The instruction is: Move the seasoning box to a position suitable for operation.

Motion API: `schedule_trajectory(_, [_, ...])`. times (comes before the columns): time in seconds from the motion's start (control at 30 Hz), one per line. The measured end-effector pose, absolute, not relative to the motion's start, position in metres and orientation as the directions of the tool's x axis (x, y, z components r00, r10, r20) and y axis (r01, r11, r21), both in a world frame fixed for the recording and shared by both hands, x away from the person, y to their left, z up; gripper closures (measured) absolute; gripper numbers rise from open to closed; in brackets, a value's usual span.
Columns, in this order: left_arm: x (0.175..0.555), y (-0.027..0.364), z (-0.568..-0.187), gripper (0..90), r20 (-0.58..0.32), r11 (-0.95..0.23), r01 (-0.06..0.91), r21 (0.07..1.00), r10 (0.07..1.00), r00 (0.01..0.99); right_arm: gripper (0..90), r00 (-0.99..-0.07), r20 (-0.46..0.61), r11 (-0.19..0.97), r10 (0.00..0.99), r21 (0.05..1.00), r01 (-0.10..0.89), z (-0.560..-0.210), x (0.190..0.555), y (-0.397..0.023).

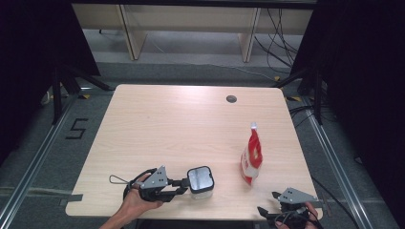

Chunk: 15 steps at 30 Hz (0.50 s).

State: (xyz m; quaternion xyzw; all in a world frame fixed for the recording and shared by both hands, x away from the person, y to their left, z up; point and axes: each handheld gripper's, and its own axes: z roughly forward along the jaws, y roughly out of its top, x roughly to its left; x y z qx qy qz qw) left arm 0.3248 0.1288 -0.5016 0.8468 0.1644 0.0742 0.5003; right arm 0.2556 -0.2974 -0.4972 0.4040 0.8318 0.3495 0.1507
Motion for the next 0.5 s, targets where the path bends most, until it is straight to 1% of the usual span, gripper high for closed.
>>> schedule_trajectory(0.03, [0.3232, 0.1278, -0.5021, 71.6, -0.066, -0.429, 0.233, 0.873, 0.37, 0.927, 23.8, -0.637, 0.033, 0.432, 0.77, 0.708, 0.559, -0.4988, 0.2569, -0.2974])
schedule_trajectory(0.07, [0.3242, 0.1284, -0.5017, 71.6, -0.049, -0.437, 0.224, 0.871, 0.376, 0.925, 23.7, -0.626, 0.031, 0.426, 0.779, 0.707, 0.565, -0.4984, 0.2561, -0.297])
schedule_trajectory(0.13, [0.3255, 0.1282, -0.5019, 71.6, -0.055, -0.432, 0.231, 0.872, 0.381, 0.923, 23.7, -0.634, 0.022, 0.435, 0.773, 0.709, 0.555, -0.4984, 0.2565, -0.2978])
schedule_trajectory(0.17, [0.3262, 0.1283, -0.5021, 71.7, -0.043, -0.435, 0.224, 0.872, 0.388, 0.921, 23.8, -0.621, 0.062, 0.411, 0.782, 0.697, 0.587, -0.4977, 0.2545, -0.2957])
schedule_trajectory(0.2, [0.326, 0.1275, -0.5022, 71.7, -0.048, -0.429, 0.227, 0.874, 0.389, 0.92, 23.8, -0.62, 0.037, 0.419, 0.783, 0.706, 0.571, -0.498, 0.2543, -0.296])
schedule_trajectory(0.27, [0.3266, 0.1268, -0.5017, 71.9, -0.028, -0.439, 0.209, 0.874, 0.384, 0.923, 23.7, -0.629, 0.023, 0.434, 0.777, 0.705, 0.561, -0.4978, 0.2558, -0.2969])
schedule_trajectory(0.37, [0.3257, 0.125, -0.5017, 72.1, -0.023, -0.445, 0.204, 0.872, 0.379, 0.925, 23.8, -0.637, 0.02, 0.441, 0.771, 0.705, 0.555, -0.498, 0.2563, -0.2967])
schedule_trajectory(0.4, [0.3261, 0.1241, -0.5016, 72.2, -0.015, -0.455, 0.189, 0.87, 0.36, 0.933, 23.7, -0.629, 0.044, 0.422, 0.776, 0.705, 0.57, -0.4976, 0.2555, -0.2946])
schedule_trajectory(0.47, [0.325, 0.1227, -0.5021, 72.3, -0.018, -0.444, 0.192, 0.875, 0.366, 0.93, 23.7, -0.628, 0.048, 0.42, 0.777, 0.704, 0.573, -0.4974, 0.255, -0.2939])
schedule_trajectory(0.5, [0.3247, 0.1223, -0.502, 72.3, -0.022, -0.445, 0.193, 0.874, 0.362, 0.932, 23.7, -0.637, 0.028, 0.433, 0.771, 0.711, 0.555, -0.4974, 0.2558, -0.2944])
